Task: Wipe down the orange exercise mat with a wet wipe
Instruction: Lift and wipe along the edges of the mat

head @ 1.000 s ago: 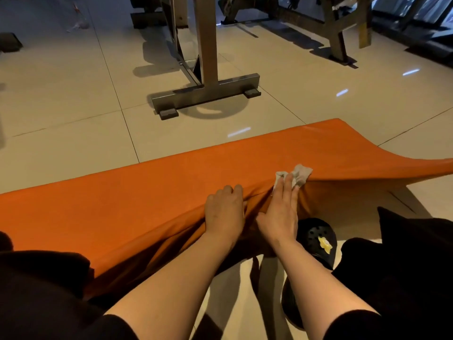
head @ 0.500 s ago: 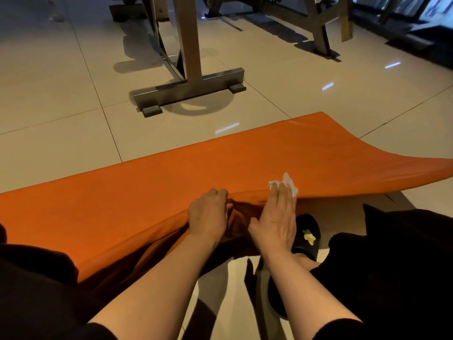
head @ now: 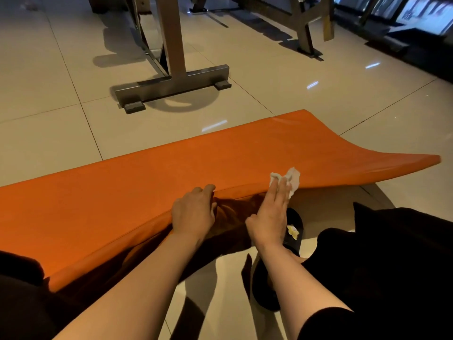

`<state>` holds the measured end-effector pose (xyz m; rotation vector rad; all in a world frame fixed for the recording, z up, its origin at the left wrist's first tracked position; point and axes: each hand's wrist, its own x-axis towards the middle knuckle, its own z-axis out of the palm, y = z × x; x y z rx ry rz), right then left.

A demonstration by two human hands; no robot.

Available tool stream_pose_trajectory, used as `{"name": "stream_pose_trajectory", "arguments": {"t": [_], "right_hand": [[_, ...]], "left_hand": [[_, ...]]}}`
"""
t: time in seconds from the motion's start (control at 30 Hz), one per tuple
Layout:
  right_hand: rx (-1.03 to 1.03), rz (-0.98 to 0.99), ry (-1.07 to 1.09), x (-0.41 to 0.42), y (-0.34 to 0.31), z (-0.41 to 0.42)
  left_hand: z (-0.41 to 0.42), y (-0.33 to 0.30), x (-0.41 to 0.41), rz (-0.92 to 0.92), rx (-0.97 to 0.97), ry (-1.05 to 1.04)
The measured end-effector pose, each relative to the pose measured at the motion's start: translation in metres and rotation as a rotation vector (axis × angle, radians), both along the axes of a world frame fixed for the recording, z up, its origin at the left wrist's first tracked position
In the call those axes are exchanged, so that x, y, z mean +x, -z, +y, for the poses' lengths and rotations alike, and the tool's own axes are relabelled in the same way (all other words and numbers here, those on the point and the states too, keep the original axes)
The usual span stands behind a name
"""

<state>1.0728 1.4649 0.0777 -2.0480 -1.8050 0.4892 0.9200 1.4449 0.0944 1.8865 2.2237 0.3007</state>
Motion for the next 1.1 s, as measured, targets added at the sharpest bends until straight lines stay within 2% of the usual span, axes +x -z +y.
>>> {"name": "stream_pose_trajectory", "arguments": {"t": [0.13, 0.2, 0.27, 0.37, 0.5, 0.6, 0.7, 0.83, 0.93, 1.03, 1.1], "right_hand": [[-0.03, 0.017, -0.1, 0.002, 0.003, 0.013], [-0.041, -0.009, -0.208, 0.012, 0.003, 0.02], [-0.082, -0.126, -0.371, 0.029, 0.0, 0.031], [-0.195, -0.334, -0.63, 0.058, -0.017, 0.05], [-0.262, -0.5, -0.801, 0.078, -0.038, 0.076], [-0.252, -0.551, -0.606, 0.103, -0.051, 0.097], [-0.247, -0.44, -0.41, 0.106, -0.053, 0.097], [-0.187, -0.252, -0.594, 0.058, -0.038, 0.066], [-0.105, -0.379, -0.643, 0.069, -0.036, 0.062], [-0.071, -0.481, -0.52, 0.092, -0.043, 0.066], [-0.029, -0.421, -0.4, 0.083, -0.046, 0.065]], "left_hand": [[0.013, -0.01, 0.026, 0.002, 0.071, 0.147], [0.028, -0.013, 0.044, -0.017, 0.036, 0.214], [0.041, -0.01, 0.061, 0.004, -0.021, 0.225], [0.056, 0.001, 0.071, 0.063, -0.007, 0.167], [0.074, 0.011, 0.063, 0.044, 0.04, 0.155], [0.084, 0.011, 0.056, 0.019, 0.059, 0.154], [0.087, 0.012, 0.053, 0.002, 0.049, 0.136], [0.088, 0.014, 0.05, -0.038, 0.037, 0.094], [0.089, 0.011, 0.047, -0.068, 0.066, 0.081], [0.085, 0.004, 0.051, -0.084, 0.064, 0.066], [0.083, -0.001, 0.051, -0.089, 0.071, 0.037]]}}
